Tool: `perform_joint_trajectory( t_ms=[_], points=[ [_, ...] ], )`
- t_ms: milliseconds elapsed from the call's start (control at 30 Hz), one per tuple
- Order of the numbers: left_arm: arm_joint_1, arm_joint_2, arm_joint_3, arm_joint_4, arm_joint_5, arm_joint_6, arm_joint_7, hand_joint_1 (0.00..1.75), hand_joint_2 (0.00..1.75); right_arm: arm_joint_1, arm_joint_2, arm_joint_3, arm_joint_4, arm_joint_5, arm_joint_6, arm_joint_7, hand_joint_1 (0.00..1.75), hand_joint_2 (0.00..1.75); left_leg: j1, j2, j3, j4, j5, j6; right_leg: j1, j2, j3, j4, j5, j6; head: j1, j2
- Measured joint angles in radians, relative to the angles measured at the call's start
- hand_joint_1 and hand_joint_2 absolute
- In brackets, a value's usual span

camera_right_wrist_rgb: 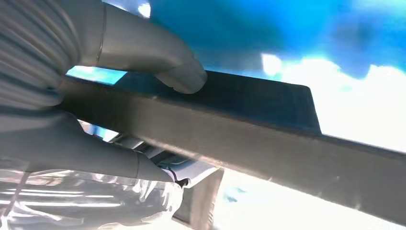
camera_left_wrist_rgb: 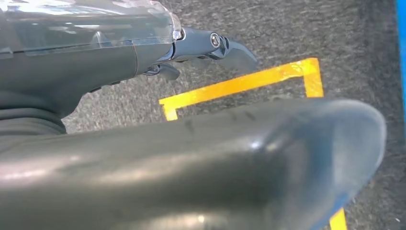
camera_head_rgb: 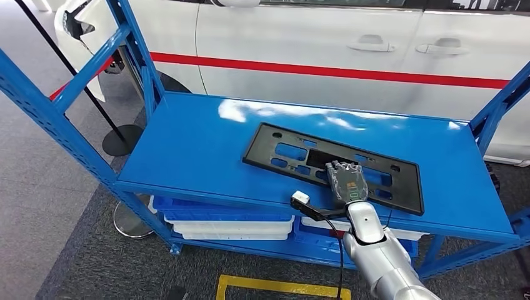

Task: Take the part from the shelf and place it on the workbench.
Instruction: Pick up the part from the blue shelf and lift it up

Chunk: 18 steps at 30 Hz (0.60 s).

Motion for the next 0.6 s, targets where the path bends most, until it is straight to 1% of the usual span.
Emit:
perform_joint_trajectory(
  t_ms=[67, 100, 133, 167, 200, 233, 267, 300, 333, 367, 400, 433, 467, 500, 567, 600],
  points=[
    [0.001, -0.001, 0.006, 0.000, 0.000, 0.003, 0.000, 0.00, 0.00, 0.001, 0.007, -0.007, -0.007, -0.012, -0.013, -0.016, 1.75, 1.75, 0.003, 0.000, 0.001, -0.007, 0.007, 0.012, -0.002, 0.000, -0.001, 0.001, -0.002, 0.012, 0.000, 0.000],
    [0.001, -0.002, 0.008, 0.000, 0.000, 0.004, 0.000, 0.00, 0.00, 0.001, 0.009, -0.010, -0.010, -0.019, -0.014, -0.022, 1.75, 1.75, 0.005, 0.000, 0.003, -0.012, 0.011, 0.019, -0.002, 0.000, -0.007, 0.016, -0.015, 0.017, 0.000, 0.000],
    [0.001, -0.003, 0.010, 0.000, 0.000, 0.005, -0.001, 0.00, 0.00, 0.004, 0.010, -0.014, -0.015, -0.033, -0.014, -0.035, 1.75, 1.75, 0.008, 0.001, 0.004, -0.016, 0.014, 0.024, -0.003, -0.001, -0.023, 0.052, -0.038, 0.022, 0.000, 0.000],
    [0.001, -0.004, 0.011, 0.000, 0.001, 0.006, -0.001, 0.00, 0.00, 0.012, 0.010, -0.021, -0.031, -0.065, -0.015, -0.065, 1.75, 1.75, 0.008, 0.000, 0.004, -0.018, 0.016, 0.027, -0.005, -0.001, -0.048, 0.107, -0.069, 0.026, 0.000, 0.000],
    [0.001, -0.004, 0.013, 0.000, 0.001, 0.007, -0.002, 0.00, 0.00, 0.027, 0.011, -0.030, -0.062, -0.121, -0.016, -0.117, 1.75, 1.75, 0.008, 0.000, 0.003, -0.018, 0.016, 0.028, -0.006, -0.001, -0.081, 0.175, -0.101, 0.029, 0.000, 0.000],
    [0.002, -0.004, 0.015, 0.000, 0.001, 0.009, -0.002, 0.00, 0.00, 0.050, 0.013, -0.042, -0.108, -0.197, -0.017, -0.184, 1.75, 1.75, 0.008, 0.000, 0.003, -0.017, 0.016, 0.028, -0.008, -0.001, -0.112, 0.236, -0.124, 0.032, 0.000, 0.000],
    [0.003, -0.005, 0.016, 0.000, 0.001, 0.013, -0.002, 0.00, 0.00, 0.077, 0.015, -0.052, -0.172, -0.294, -0.017, -0.257, 1.75, 1.75, 0.008, 0.000, 0.003, -0.017, 0.015, 0.028, -0.010, -0.001, -0.132, 0.271, -0.130, 0.034, 0.000, 0.000],
    [0.004, -0.005, 0.018, 0.000, 0.000, 0.016, -0.001, 0.00, 0.00, 0.104, 0.018, -0.059, -0.248, -0.396, -0.016, -0.318, 1.75, 1.75, 0.008, 0.000, 0.004, -0.016, 0.013, 0.026, -0.012, -0.002, -0.133, 0.270, -0.116, 0.035, 0.000, 0.000],
    [0.003, -0.006, 0.018, 0.000, 0.000, 0.021, 0.001, 0.00, 0.00, 0.131, 0.021, -0.060, -0.334, -0.497, -0.011, -0.358, 1.75, 1.75, 0.008, 0.000, 0.005, -0.015, 0.011, 0.024, -0.015, -0.003, -0.116, 0.230, -0.086, 0.035, 0.000, 0.000],
    [0.003, -0.007, 0.019, 0.000, 0.000, 0.026, 0.003, 0.00, 0.00, 0.157, 0.021, -0.057, -0.433, -0.591, -0.002, -0.377, 1.75, 1.75, 0.008, -0.001, 0.007, -0.014, 0.009, 0.022, -0.016, -0.004, -0.084, 0.163, -0.048, 0.034, 0.000, 0.000],
    [0.002, -0.008, 0.020, 0.000, -0.001, 0.029, 0.004, 0.00, 0.00, 0.181, 0.017, -0.052, -0.537, -0.670, 0.008, -0.381, 1.75, 1.75, 0.006, -0.002, 0.007, -0.011, 0.006, 0.018, -0.016, -0.005, -0.051, 0.094, -0.021, 0.031, 0.000, 0.000],
    [0.002, -0.009, 0.021, 0.000, -0.002, 0.031, 0.006, 0.00, 0.00, 0.205, 0.011, -0.045, -0.641, -0.735, 0.017, -0.380, 1.75, 1.75, 0.004, -0.004, 0.006, -0.008, 0.003, 0.014, -0.015, -0.006, -0.027, 0.043, -0.004, 0.027, 0.000, 0.000],
    [0.003, -0.009, 0.022, 0.000, -0.003, 0.033, 0.007, 0.00, 0.00, 0.227, 0.002, -0.038, -0.740, -0.788, 0.024, -0.381, 1.75, 1.75, 0.003, -0.006, 0.004, -0.006, 0.000, 0.009, -0.013, -0.006, -0.014, 0.013, 0.002, 0.023, 0.000, 0.000],
    [0.003, -0.009, 0.022, 0.000, -0.005, 0.038, 0.008, 0.00, 0.00, 0.249, -0.010, -0.032, -0.829, -0.830, 0.029, -0.386, 1.75, 1.75, 0.001, -0.007, 0.003, -0.006, 0.000, 0.004, -0.010, -0.005, -0.012, 0.006, -0.002, 0.018, 0.000, 0.000],
    [0.005, -0.009, 0.023, 0.000, -0.015, 0.051, 0.009, 0.00, 0.00, 0.292, -0.040, -0.023, -0.977, -0.898, 0.030, -0.405, 1.75, 1.75, 0.002, -0.007, 0.004, -0.006, -0.004, -0.007, -0.011, -0.006, -0.012, 0.002, 0.000, 0.006, 0.000, 0.000],
    [0.005, -0.009, 0.023, 0.000, -0.021, 0.059, 0.011, 0.00, 0.00, 0.310, -0.056, -0.020, -1.042, -0.932, 0.027, -0.421, 1.75, 1.75, 0.003, -0.006, 0.000, 0.005, -0.015, -0.012, -0.013, -0.006, -0.010, -0.002, 0.001, -0.001, 0.000, 0.000]
  ],
)
